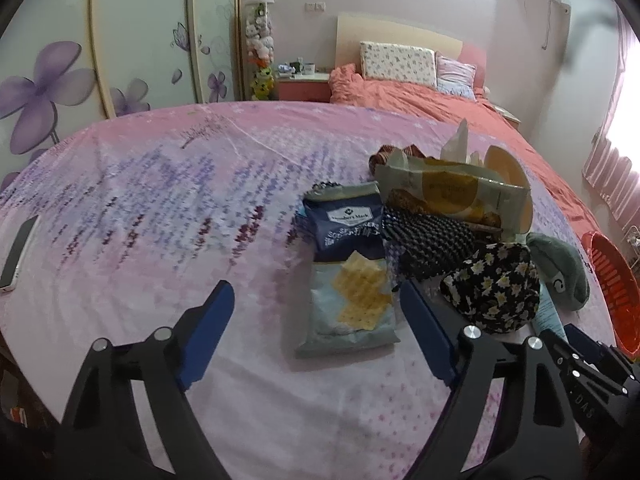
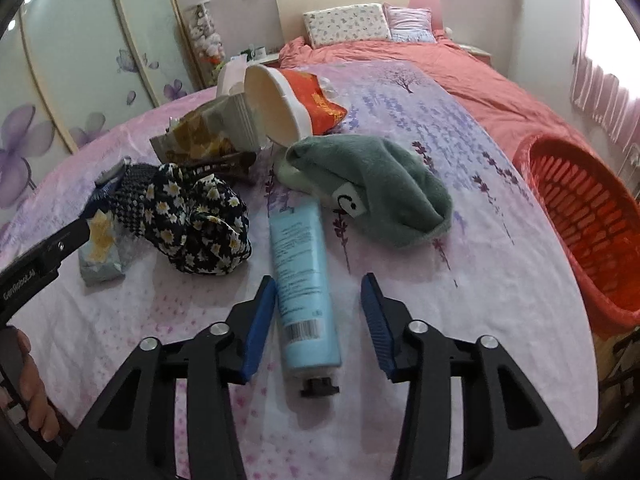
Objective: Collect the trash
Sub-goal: 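Grasp the light blue tube with the right tool while the left tool approaches the blue cracker bag, then grasp the blue cracker bag with the left tool while the right tool holds the tube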
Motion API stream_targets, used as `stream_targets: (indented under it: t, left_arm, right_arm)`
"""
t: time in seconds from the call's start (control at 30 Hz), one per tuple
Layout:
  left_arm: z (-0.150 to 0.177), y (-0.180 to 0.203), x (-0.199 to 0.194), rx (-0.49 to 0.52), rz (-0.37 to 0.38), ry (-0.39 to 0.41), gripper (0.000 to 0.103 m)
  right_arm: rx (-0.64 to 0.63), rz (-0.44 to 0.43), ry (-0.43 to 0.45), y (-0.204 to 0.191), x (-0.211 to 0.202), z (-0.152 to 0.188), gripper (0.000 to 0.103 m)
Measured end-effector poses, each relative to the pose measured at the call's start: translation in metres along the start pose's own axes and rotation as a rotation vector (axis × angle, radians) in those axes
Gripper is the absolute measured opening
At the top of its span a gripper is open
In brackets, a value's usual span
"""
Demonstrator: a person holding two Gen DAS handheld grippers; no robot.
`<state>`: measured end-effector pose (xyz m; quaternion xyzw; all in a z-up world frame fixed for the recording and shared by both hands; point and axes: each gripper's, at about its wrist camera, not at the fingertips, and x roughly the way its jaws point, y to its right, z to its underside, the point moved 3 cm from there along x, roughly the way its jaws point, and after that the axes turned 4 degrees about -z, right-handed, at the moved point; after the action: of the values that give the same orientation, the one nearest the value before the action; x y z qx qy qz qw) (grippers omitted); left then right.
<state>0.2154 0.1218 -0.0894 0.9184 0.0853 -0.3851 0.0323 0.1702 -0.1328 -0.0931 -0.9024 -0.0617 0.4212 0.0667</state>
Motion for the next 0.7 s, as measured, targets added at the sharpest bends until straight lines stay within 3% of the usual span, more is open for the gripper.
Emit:
stream_targets:
  t: [0.07,0.3,0.4,0.53,0.7]
  left_arm:
    - [-0.001,0.001,0.006,0.002,0.002,-0.012,0.083]
    - [-0.005,0.011,0.025,0.032,-0.019,-0.034,0.080]
    - [-0.005,0.012,0.033,0.037,-0.025,-0.056,0.074]
    - [-0.004,0.007,0.044,0.020,-0.009,-0.096,0.053]
    - [-0.003,-0.005,0.044,0.007,0.021,-0.089,0.047]
  right_arm:
    - [-0.013,0.007,-0.001,-0.002,0.001,-0.002,0.031]
    - [0.001,0.013,-0.004,0.000,0.008,-0.010,0.030]
    - [0.001,0.016,-0.005,-0.001,0.011,-0.013,0.030]
    - [-0.003,0.012,-0.004,-0.002,0.014,-0.015,0.029]
    - [0.016,-0.016,-0.005,0.001,0.013,-0.015,0.029]
